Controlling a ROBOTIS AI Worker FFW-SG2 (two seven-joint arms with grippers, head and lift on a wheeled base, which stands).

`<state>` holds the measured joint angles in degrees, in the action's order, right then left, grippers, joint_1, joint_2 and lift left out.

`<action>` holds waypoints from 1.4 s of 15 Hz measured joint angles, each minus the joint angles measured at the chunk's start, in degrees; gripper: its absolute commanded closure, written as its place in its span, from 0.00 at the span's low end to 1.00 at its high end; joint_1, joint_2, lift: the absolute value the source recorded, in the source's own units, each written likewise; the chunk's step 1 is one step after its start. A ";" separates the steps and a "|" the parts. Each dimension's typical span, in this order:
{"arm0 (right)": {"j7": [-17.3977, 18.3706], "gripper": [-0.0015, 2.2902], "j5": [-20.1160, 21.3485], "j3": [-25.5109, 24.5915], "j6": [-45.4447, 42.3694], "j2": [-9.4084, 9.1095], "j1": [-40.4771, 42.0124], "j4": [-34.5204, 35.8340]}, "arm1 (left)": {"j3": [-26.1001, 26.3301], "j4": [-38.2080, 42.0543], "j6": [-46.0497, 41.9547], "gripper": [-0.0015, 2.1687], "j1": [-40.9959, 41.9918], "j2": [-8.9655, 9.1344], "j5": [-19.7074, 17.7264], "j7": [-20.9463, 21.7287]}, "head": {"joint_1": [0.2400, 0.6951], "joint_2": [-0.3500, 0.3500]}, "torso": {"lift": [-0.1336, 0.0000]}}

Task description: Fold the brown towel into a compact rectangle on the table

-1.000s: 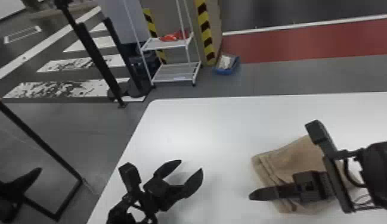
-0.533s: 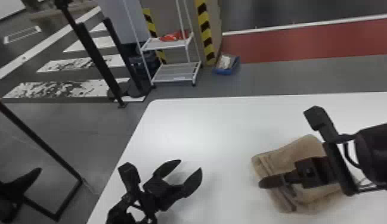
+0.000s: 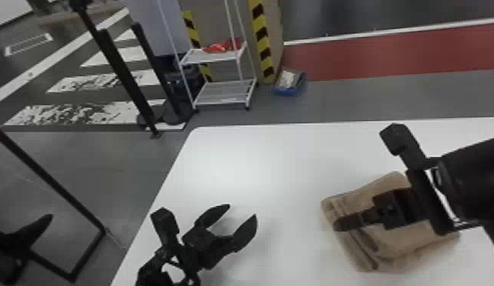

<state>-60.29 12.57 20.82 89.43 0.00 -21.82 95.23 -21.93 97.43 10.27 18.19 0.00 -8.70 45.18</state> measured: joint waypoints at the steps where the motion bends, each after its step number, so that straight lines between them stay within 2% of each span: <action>1: 0.00 0.93 -0.06 0.62 0.00 0.00 -0.15 -0.55 | -0.03 -0.07 -0.04 0.03 0.00 0.00 0.00 -0.01 | 1.00 1.00 | 0.07; 8: -1.08 0.93 0.62 2.61 0.00 0.00 0.18 -2.07 | -0.13 -0.60 -0.39 0.03 -0.13 0.00 0.00 0.08 | 1.00 1.00 | 0.07; 15: -5.95 0.93 8.09 2.74 0.00 0.00 1.86 -1.11 | -0.24 -1.54 -1.47 0.03 -0.44 0.00 0.00 0.09 | 1.00 1.00 | 0.07; 19: -7.17 0.93 10.19 2.38 0.00 0.09 2.55 1.14 | -0.31 -1.54 -1.47 0.03 -0.44 0.00 0.00 0.12 | 1.00 1.00 | 0.07; 21: -8.27 0.93 11.26 2.15 0.00 1.22 3.28 2.16 | -0.28 -1.65 -1.44 0.03 -0.46 0.00 0.03 0.09 | 1.00 1.00 | 0.07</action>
<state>-68.56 23.83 22.97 89.43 1.22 -18.54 97.39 -22.21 95.78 8.84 17.74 0.00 -8.67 45.26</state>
